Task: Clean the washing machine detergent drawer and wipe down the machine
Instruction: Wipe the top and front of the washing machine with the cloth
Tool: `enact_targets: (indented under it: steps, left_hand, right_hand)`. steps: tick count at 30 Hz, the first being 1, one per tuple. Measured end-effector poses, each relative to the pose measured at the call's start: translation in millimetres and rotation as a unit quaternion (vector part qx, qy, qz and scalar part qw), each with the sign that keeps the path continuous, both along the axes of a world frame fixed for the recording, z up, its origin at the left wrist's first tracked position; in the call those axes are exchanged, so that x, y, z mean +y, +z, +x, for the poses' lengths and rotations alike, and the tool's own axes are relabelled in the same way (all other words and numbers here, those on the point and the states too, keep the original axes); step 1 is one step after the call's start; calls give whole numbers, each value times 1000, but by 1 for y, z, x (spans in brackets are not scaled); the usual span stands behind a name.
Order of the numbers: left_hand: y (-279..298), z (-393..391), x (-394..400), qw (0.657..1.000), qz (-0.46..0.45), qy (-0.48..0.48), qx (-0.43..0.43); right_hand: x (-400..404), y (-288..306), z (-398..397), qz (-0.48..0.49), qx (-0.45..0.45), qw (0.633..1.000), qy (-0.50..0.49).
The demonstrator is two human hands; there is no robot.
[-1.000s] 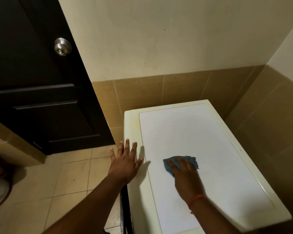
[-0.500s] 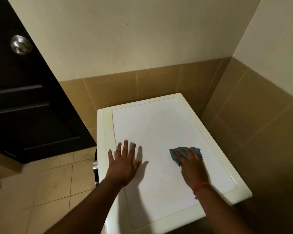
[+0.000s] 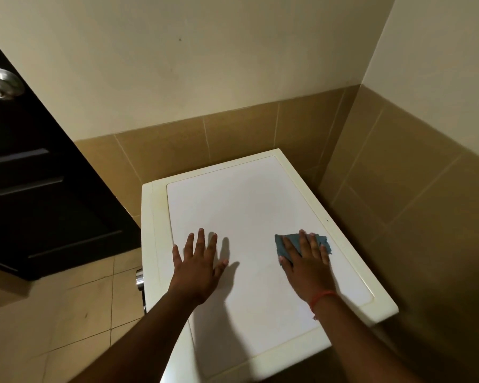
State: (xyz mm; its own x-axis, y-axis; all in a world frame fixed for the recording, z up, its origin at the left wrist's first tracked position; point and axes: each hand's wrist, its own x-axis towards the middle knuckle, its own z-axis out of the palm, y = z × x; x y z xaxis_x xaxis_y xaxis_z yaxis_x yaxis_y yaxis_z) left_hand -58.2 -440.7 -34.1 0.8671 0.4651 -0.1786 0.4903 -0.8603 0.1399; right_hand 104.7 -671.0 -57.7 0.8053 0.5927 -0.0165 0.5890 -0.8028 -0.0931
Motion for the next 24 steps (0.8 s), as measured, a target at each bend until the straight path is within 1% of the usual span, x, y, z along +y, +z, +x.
enact_targets:
  steps: [2, 4, 7, 8, 11, 12, 14, 15, 18, 19, 22, 23, 24]
  left_hand:
    - [0, 1, 1, 1000, 8, 2, 6]
    - [0, 2, 3, 1000, 13, 3, 9]
    - [3, -1, 6, 1000, 14, 8, 8]
    - [3, -3, 7, 1000, 13, 11, 9]
    - [5, -7, 10, 1000, 14, 14, 12]
    - [6, -9, 11, 1000, 12, 16, 12]
    - [7, -13, 14, 1000, 14, 19, 14]
    - [7, -16, 15, 999, 16, 22, 16]
    - [8, -23, 19, 999, 10, 30, 11]
    - [9, -25, 21, 999, 8, 31, 10]
    - [12, -34, 27, 999, 15, 32, 21]
    - [13, -38, 30, 999, 17, 34, 26]
    - [13, -42, 32, 999, 17, 37, 29]
  right_hand:
    - [3, -2, -4, -13, -24, 999, 22]
    - [-4, -3, 7, -15, -24, 999, 33]
    - [-10, 0, 21, -9, -15, 999, -51]
    - [-8, -2, 19, -12, -21, 999, -47]
    - [-12, -4, 28, -27, -26, 999, 10]
    - [-18, -4, 37, -32, -20, 999, -8]
    - [-21, 0, 45, -39, -17, 996, -80]
    - [-17, 1, 43, -38, -16, 995, -90]
    - [-10, -4, 40, -35, -13, 999, -5]
    - [-14, -3, 49, -29, -4, 1000, -1]
    - [-22, 4, 68, -15, 8, 995, -97]
    - [-17, 3, 65, -24, 5, 994, -103]
    - [-10, 2, 59, -33, 4, 996, -80]
